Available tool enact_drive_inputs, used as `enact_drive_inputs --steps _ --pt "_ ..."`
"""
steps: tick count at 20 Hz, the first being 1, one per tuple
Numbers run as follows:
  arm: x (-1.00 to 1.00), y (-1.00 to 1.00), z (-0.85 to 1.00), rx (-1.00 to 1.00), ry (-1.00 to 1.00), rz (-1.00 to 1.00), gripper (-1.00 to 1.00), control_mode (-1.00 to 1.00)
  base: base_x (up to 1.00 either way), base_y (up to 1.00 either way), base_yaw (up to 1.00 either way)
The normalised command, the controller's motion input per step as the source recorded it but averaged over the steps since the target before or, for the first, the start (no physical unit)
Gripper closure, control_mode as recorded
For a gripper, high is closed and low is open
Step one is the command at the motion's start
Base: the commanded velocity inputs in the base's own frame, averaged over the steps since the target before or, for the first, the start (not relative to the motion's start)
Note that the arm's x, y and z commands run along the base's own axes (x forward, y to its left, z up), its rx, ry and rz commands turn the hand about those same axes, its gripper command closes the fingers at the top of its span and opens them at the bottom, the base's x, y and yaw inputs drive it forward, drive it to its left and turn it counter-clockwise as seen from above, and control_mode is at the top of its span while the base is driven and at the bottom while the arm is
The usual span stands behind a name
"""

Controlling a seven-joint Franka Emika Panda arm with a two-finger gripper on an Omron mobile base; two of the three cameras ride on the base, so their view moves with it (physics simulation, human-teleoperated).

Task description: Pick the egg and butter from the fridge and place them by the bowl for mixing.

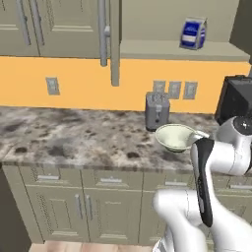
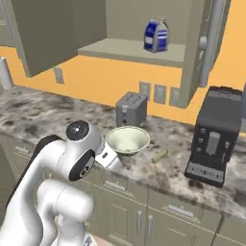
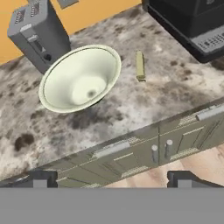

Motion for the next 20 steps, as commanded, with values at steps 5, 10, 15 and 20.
enact_drive_inputs --steps 5,10,15,20 --pt "0.0 0.0 0.0 0.0 0.0 0.0 -1.0 1.0 -0.24 -0.08 0.98" --pt "0.0 0.0 0.0 0.0 0.0 0.0 -1.0 1.0 -0.2 -0.06 1.0" --pt "0.0 0.0 0.0 0.0 0.0 0.0 -1.0 1.0 -0.24 -0.06 0.98" --pt "0.0 0.0 0.0 0.0 0.0 0.0 -1.0 1.0 -0.31 0.06 0.87"
